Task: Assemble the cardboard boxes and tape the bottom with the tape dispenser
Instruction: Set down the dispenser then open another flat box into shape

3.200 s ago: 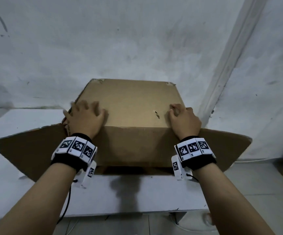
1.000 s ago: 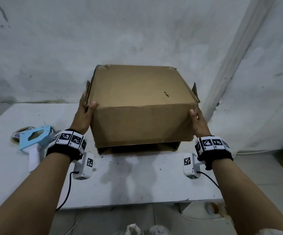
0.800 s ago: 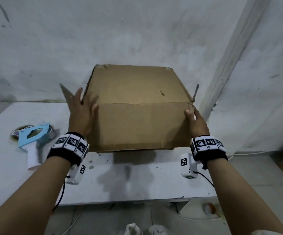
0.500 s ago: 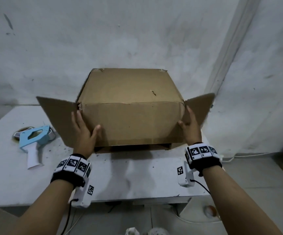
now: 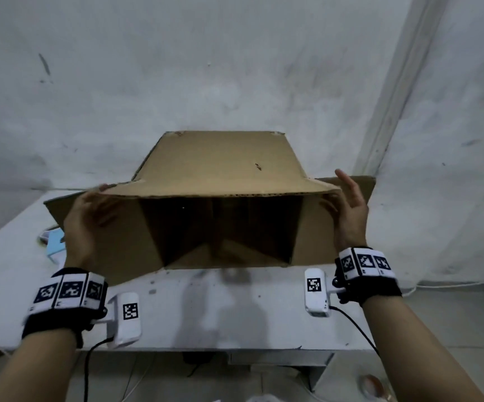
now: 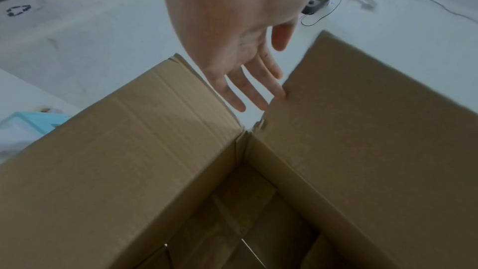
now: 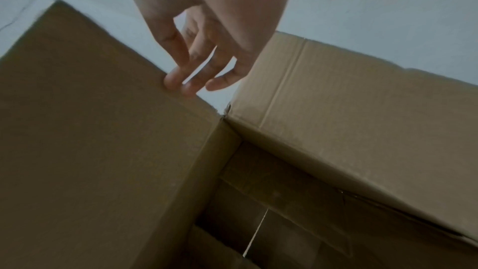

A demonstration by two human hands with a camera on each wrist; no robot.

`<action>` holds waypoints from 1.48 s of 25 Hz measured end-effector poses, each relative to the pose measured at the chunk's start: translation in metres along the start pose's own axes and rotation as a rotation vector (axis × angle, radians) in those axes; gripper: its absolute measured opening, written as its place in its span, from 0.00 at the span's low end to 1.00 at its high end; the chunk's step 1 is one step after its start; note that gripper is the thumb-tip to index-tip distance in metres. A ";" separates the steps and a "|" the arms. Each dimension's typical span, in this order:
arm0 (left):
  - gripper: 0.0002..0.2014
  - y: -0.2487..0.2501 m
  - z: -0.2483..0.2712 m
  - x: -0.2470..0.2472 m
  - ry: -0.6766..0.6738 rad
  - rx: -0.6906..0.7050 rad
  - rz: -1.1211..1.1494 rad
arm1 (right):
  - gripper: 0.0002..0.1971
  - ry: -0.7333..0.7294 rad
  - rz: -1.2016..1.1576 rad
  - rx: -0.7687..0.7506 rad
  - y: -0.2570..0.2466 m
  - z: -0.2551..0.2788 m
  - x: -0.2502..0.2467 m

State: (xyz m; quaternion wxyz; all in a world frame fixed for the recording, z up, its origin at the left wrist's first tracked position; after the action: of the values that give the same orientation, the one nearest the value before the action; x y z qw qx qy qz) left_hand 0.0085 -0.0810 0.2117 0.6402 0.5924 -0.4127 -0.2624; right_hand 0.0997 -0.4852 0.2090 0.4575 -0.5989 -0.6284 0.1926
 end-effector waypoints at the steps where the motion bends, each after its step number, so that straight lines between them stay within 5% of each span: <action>1: 0.13 0.002 -0.001 0.005 0.015 0.027 -0.028 | 0.18 0.007 0.015 -0.033 -0.002 0.000 0.008; 5: 0.23 0.003 0.004 0.031 0.045 0.131 -0.089 | 0.25 0.024 0.054 -0.110 0.000 0.011 0.036; 7: 0.26 0.005 0.005 0.047 0.010 0.191 -0.184 | 0.29 -0.063 0.314 -0.239 0.008 0.013 0.046; 11: 0.31 0.005 -0.011 0.075 -0.036 0.357 -0.777 | 0.38 -0.466 1.140 -0.483 0.037 0.003 0.072; 15: 0.32 -0.008 -0.042 0.095 -0.104 0.352 -1.295 | 0.39 -0.631 1.345 -0.435 0.057 -0.019 0.089; 18: 0.29 -0.022 -0.066 0.097 -0.142 0.311 -1.458 | 0.28 -0.676 1.365 -0.428 0.069 -0.036 0.091; 24: 0.22 -0.032 -0.090 0.071 0.080 0.473 -1.389 | 0.21 -0.581 1.282 -0.548 0.090 -0.040 0.075; 26: 0.21 -0.036 -0.095 0.053 0.184 0.455 -1.382 | 0.28 -0.455 1.338 -0.573 0.105 -0.031 0.061; 28: 0.24 -0.042 -0.095 0.043 0.273 0.382 -1.347 | 0.42 -0.269 1.386 -0.496 0.109 -0.024 0.053; 31: 0.31 -0.049 -0.094 0.048 0.388 0.244 -1.217 | 0.40 -0.201 1.261 -0.308 0.108 -0.021 0.060; 34: 0.30 -0.053 -0.096 0.056 0.314 0.295 -0.907 | 0.38 -0.224 0.982 -0.314 0.109 -0.020 0.065; 37: 0.29 -0.057 -0.102 0.050 0.190 0.175 -0.780 | 0.34 -0.274 0.981 -0.233 0.111 -0.025 0.061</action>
State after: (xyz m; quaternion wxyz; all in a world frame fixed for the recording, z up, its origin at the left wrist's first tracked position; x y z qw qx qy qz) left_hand 0.1284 -0.0759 0.1715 0.4750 0.7783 -0.1170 -0.3935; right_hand 0.1925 -0.4131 0.1552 0.1572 -0.8393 -0.3451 0.3896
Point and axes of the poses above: each hand's wrist, its own z-axis away from the middle knuckle, its own x-axis out of the palm, y = z × x, the point moved 3 cm from there along -z, towards the middle knuckle, and after that the axes turned 13 degrees about -x, right-handed, at the moved point
